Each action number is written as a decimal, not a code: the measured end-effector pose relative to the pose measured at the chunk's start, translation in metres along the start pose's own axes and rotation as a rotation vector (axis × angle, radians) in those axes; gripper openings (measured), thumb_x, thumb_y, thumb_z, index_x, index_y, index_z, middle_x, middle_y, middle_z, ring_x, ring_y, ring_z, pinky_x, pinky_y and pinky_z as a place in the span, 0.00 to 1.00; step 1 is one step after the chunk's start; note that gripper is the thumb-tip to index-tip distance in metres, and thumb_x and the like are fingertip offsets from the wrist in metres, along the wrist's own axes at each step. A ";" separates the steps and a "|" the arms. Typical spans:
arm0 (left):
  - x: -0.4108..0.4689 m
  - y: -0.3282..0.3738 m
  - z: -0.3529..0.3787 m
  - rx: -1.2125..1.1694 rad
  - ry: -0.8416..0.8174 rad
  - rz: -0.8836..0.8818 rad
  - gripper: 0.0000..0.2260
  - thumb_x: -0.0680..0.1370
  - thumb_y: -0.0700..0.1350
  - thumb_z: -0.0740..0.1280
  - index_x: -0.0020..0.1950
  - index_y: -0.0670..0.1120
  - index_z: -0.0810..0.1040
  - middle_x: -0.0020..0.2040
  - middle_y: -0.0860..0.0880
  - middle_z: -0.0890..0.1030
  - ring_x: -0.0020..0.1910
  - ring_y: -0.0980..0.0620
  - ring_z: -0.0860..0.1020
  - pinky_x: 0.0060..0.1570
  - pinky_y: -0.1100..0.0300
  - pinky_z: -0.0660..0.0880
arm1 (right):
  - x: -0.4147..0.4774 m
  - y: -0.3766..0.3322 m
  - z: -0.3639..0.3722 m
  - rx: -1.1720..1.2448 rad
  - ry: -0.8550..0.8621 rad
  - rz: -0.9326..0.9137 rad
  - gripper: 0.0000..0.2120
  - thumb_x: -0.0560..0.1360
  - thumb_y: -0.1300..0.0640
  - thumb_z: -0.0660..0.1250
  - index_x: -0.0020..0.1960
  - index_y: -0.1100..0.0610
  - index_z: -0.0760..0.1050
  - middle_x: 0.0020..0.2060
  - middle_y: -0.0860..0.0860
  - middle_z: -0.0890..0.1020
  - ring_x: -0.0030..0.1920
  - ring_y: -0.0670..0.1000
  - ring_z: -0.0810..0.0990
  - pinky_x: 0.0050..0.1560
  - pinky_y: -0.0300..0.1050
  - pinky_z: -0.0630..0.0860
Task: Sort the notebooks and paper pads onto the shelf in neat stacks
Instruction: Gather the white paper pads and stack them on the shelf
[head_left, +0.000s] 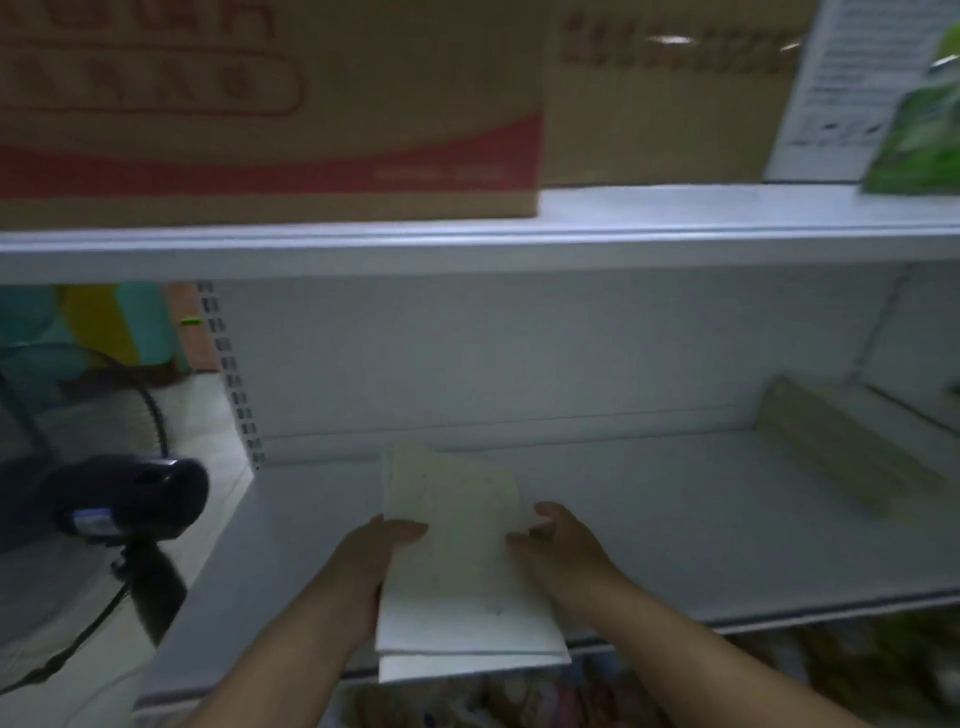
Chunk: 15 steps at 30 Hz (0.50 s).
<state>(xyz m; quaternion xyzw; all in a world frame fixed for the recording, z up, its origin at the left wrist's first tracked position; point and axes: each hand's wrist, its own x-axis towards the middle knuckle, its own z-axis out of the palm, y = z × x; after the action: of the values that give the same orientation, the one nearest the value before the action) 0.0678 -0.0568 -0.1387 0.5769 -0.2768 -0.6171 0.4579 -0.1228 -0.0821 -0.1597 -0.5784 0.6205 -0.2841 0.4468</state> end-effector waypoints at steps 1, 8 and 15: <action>-0.002 -0.001 0.014 -0.007 -0.001 0.001 0.03 0.77 0.37 0.65 0.50 0.39 0.77 0.46 0.38 0.81 0.43 0.40 0.79 0.41 0.51 0.76 | -0.002 0.004 -0.014 0.063 0.017 0.024 0.25 0.77 0.50 0.64 0.71 0.52 0.61 0.45 0.43 0.75 0.41 0.41 0.75 0.37 0.30 0.70; -0.039 -0.019 0.162 -0.006 -0.112 0.094 0.06 0.77 0.32 0.61 0.41 0.37 0.76 0.28 0.42 0.82 0.23 0.49 0.79 0.19 0.65 0.71 | -0.054 0.046 -0.141 0.266 0.148 0.068 0.13 0.75 0.57 0.65 0.59 0.56 0.72 0.49 0.50 0.80 0.49 0.50 0.80 0.54 0.43 0.76; -0.078 -0.052 0.320 0.025 -0.419 -0.051 0.12 0.77 0.41 0.61 0.55 0.35 0.76 0.46 0.33 0.82 0.40 0.37 0.81 0.41 0.49 0.79 | -0.122 0.105 -0.289 0.366 0.324 0.026 0.12 0.77 0.72 0.57 0.56 0.61 0.73 0.42 0.55 0.80 0.35 0.47 0.78 0.29 0.34 0.75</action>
<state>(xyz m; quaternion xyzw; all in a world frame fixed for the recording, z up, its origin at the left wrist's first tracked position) -0.2605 -0.0257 -0.0905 0.4485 -0.3587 -0.7316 0.3675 -0.4353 0.0066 -0.0959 -0.4266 0.6296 -0.4750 0.4427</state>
